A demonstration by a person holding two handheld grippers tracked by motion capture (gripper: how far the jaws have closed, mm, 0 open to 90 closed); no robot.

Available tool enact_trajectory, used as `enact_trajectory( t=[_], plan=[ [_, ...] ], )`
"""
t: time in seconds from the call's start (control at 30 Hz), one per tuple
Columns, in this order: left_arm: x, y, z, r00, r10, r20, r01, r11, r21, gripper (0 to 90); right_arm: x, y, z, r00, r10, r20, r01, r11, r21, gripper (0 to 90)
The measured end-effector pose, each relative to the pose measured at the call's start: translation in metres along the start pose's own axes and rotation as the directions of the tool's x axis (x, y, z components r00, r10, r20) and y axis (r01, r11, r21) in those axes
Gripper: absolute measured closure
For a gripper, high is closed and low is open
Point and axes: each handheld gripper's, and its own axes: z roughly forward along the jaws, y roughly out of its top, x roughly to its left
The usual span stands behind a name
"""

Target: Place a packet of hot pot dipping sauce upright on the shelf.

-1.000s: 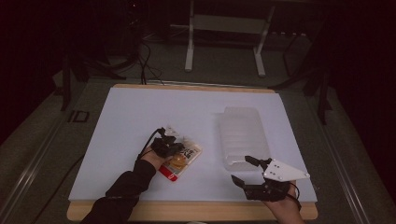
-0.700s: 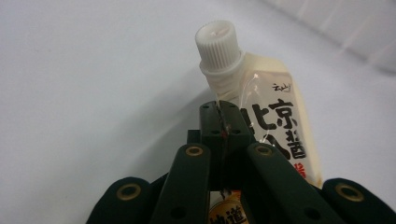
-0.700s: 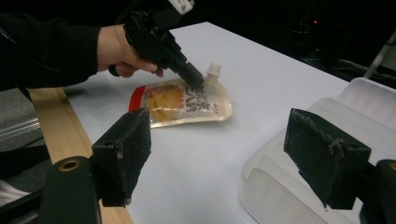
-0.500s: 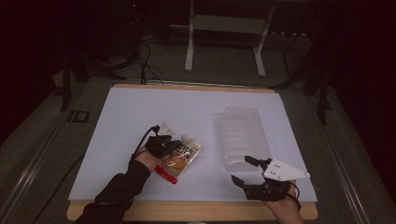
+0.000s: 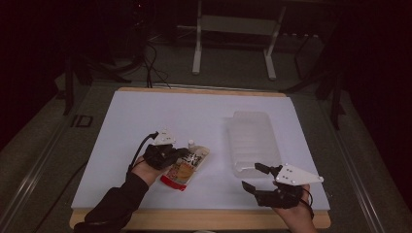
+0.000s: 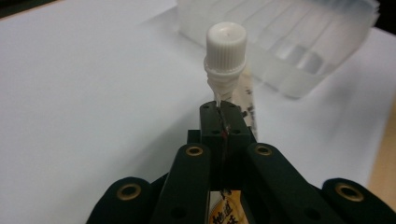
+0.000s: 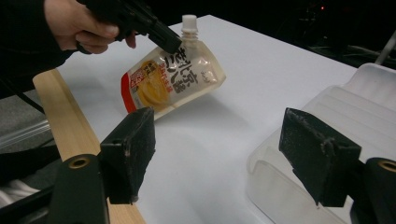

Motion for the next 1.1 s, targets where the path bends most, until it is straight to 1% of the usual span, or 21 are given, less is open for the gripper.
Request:
enact_trajectory(
  t=[0.07, 0.1, 0.13, 0.2, 0.23, 0.3, 0.37, 0.4, 0.43, 0.47, 0.5, 0.53, 0.6, 0.63, 0.67, 0.73, 0.77, 0.9, 0.93, 0.97, 1.1],
  plan=[
    [-0.004, 0.002, -0.003, 0.9998, -0.002, 0.017, 0.002, 1.0, -0.007, 90.0, 0.0, 0.0, 0.001, 1.0, 0.002, 0.003, -0.002, 1.0, 0.0, 27.0],
    [-0.006, 0.003, -0.005, 0.9998, 0.0, 0.018, 0.001, 0.9999, -0.016, 90.0, 0.0, 0.0, 0.002, 0.9999, 0.011, -0.011, -0.011, 1.0, 0.005, 26.8],
    [-0.008, 0.004, -0.006, 0.9996, 0.002, 0.029, -0.002, 0.9998, -0.018, 90.0, 0.0, 0.0, 0.002, 0.9999, 0.007, -0.012, -0.007, 1.0, 0.005, 26.7],
    [-0.011, 0.006, -0.009, 0.9994, 0.02, 0.028, -0.019, 0.9994, -0.03, 90.0, 0.001, 0.0, 0.002, 0.9998, -0.002, -0.017, 0.002, 1.0, 0.011, 26.7],
    [-0.013, 0.008, -0.01, 0.9992, 0.016, 0.037, -0.015, 0.9991, -0.039, 90.0, 0.001, 0.001, 0.002, 0.9999, -0.003, -0.015, 0.003, 1.0, 0.01, 26.7],
    [-0.016, 0.011, -0.013, 0.9989, 0.026, 0.039, -0.024, 0.9983, -0.052, 90.0, 0.0, 0.002, 0.002, 0.9999, -0.002, -0.016, 0.002, 1.0, 0.011, 26.7],
    [-0.019, 0.015, -0.016, 0.9987, 0.028, 0.043, -0.025, 0.9971, -0.071, 90.0, -0.002, 0.003, 0.0, 0.9997, 0.007, -0.022, -0.007, 1.0, 0.0, 26.9],
    [-0.02, 0.017, -0.018, 0.9984, 0.034, 0.045, -0.03, 0.9965, -0.078, 90.0, -0.003, 0.005, 0.0, 0.9996, 0.007, -0.026, -0.007, 1.0, -0.005, 26.9],
    [-0.02, 0.019, -0.02, 0.998, 0.032, 0.055, -0.027, 0.9955, -0.091, 90.0, -0.005, 0.006, -0.001, 0.9996, 0.01, -0.026, -0.01, 1.0, -0.014, 27.2],
    [-0.021, 0.02, -0.021, 0.998, 0.035, 0.054, -0.029, 0.9949, -0.097, 90.0, -0.006, 0.009, -0.003, 0.9995, 0.006, -0.03, -0.007, 1.0, -0.024, 28.2],
    [-0.021, 0.023, -0.023, 0.9977, 0.039, 0.056, -0.033, 0.994, -0.104, 90.0, -0.007, 0.011, -0.004, 0.9997, -0.001, -0.026, 0.0, 1.0, -0.029, 28.3],
    [-0.021, 0.024, -0.024, 0.997, 0.037, 0.068, -0.029, 0.9927, -0.117, 90.0, -0.009, 0.013, -0.006, 0.9998, -0.009, -0.017, 0.009, 0.999, -0.037, 28.9],
    [-0.021, 0.028, -0.028, 0.9961, 0.046, 0.076, -0.035, 0.9901, -0.136, 90.0, -0.012, 0.018, -0.009, 0.9996, -0.019, -0.019, 0.018, 0.999, -0.05, 30.4],
    [-0.022, 0.03, -0.029, 0.9956, 0.049, 0.08, -0.036, 0.9883, -0.148, 90.0, -0.014, 0.021, -0.01, 0.9996, -0.028, -0.011, 0.027, 0.998, -0.053, 30.5],
    [-0.022, 0.031, -0.03, 0.9951, 0.05, 0.085, -0.036, 0.987, -0.157, 90.0, -0.015, 0.023, -0.011, 0.9991, -0.038, -0.016, 0.037, 0.998, -0.056, 30.5],
    [-0.022, 0.034, -0.032, 0.9938, 0.053, 0.098, -0.035, 0.9838, -0.176, 90.0, -0.018, 0.028, -0.011, 0.998, -0.062, -0.009, 0.061, 0.996, -0.058, 31.7],
    [-0.022, 0.034, -0.033, 0.9929, 0.05, 0.107, -0.03, 0.9825, -0.184, 90.0, -0.019, 0.03, -0.011, 0.9968, -0.077, -0.022, 0.076, 0.996, -0.049, 33.1],
    [-0.021, 0.036, -0.036, 0.9891, 0.055, 0.136, -0.025, 0.9765, -0.214, 90.0, -0.022, 0.039, -0.007, 0.9886, -0.142, -0.05, 0.14, 0.989, -0.041, 34.7],
    [-0.022, 0.037, -0.036, 0.9881, 0.052, 0.145, -0.02, 0.9758, -0.218, 90.0, -0.023, 0.041, -0.006, 0.9875, -0.148, -0.054, 0.146, 0.988, -0.045, 35.8],
    [-0.022, 0.037, -0.037, 0.9876, 0.057, 0.146, -0.024, 0.9752, -0.22, 90.0, -0.024, 0.043, -0.004, 0.986, -0.154, -0.064, 0.151, 0.988, -0.041, 35.9],
    [-0.024, 0.039, -0.04, 0.981, 0.066, 0.183, -0.021, 0.9713, -0.237, 90.0, -0.028, 0.052, 0.002, 0.9831, -0.166, -0.076, 0.164, 0.986, -0.031, 35.9]
  ],
)
